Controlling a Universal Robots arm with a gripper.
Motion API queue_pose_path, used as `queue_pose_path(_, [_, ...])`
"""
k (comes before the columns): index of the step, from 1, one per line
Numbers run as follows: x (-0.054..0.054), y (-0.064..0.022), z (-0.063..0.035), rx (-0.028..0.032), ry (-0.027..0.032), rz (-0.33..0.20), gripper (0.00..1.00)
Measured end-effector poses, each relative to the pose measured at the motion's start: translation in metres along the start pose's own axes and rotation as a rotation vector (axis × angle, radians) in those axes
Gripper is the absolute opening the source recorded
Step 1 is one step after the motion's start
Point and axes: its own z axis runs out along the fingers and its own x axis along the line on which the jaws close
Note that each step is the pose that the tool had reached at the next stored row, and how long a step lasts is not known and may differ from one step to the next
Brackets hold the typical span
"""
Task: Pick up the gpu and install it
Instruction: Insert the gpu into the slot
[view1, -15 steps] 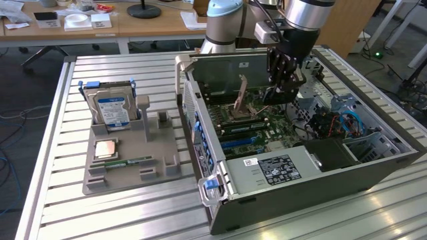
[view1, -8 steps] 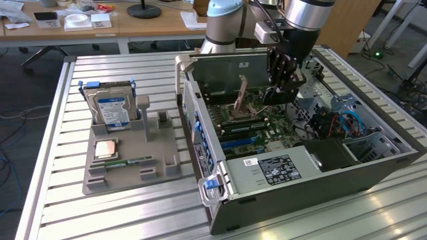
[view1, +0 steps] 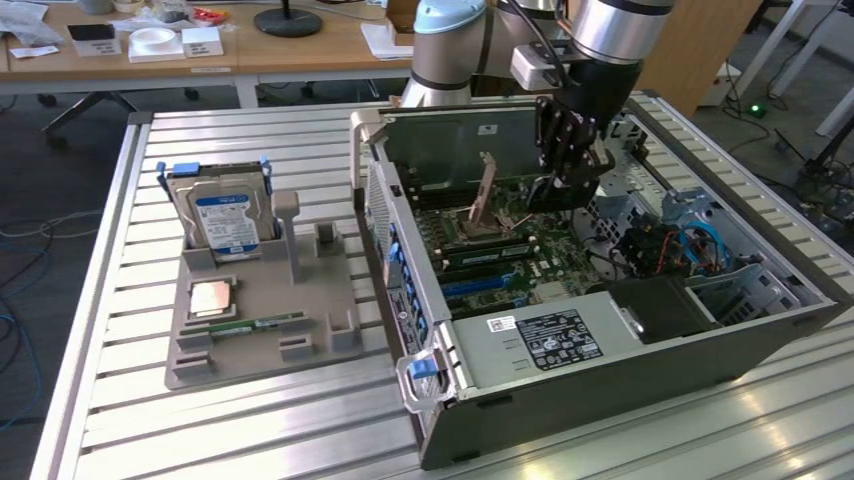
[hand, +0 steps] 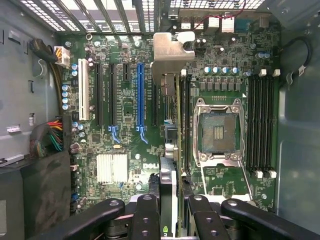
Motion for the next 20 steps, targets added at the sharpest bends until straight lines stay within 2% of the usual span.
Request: queue_pose_path(20, [0.0017,0.0002,0.0007,0.0000,0.0002,0.000,0.26])
